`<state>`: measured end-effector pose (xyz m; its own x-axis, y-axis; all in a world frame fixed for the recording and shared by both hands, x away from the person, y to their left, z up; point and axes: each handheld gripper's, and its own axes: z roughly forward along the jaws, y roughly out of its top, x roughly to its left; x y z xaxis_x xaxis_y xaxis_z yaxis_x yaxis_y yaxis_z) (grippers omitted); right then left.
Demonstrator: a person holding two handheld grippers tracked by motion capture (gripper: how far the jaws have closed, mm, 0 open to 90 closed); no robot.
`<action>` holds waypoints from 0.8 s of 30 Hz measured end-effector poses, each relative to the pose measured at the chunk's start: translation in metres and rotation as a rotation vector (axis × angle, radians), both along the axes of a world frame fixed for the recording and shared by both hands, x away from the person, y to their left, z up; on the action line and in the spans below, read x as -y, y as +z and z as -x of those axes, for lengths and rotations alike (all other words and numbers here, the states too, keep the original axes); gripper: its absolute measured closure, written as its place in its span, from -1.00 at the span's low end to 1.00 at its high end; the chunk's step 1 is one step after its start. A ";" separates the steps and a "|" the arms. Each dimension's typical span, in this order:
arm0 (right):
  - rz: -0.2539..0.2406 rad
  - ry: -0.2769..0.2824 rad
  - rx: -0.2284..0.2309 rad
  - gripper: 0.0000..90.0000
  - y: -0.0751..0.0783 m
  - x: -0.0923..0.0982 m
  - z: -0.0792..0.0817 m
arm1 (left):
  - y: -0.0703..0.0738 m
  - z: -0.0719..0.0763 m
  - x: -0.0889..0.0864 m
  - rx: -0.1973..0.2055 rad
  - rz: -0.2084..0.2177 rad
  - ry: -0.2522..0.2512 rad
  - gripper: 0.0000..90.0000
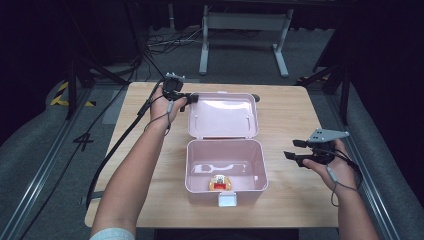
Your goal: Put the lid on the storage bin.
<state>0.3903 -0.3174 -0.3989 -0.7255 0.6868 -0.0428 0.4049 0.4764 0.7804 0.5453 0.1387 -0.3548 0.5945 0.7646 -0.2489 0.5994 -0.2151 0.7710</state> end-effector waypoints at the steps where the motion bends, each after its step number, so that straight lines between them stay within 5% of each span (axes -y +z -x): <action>1: 0.000 0.000 0.001 -0.08 0.000 0.000 0.000 | 0.002 0.001 0.000 0.006 -0.003 0.003 0.66; 24: -0.029 0.027 0.023 0.06 0.011 -0.009 0.005 | 0.047 0.032 -0.005 0.143 0.046 -0.028 0.69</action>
<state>0.3855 -0.3081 -0.3875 -0.7430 0.6682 -0.0398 0.3741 0.4638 0.8031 0.5137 0.1437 -0.3076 0.6471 0.7371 -0.1947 0.4773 -0.1925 0.8574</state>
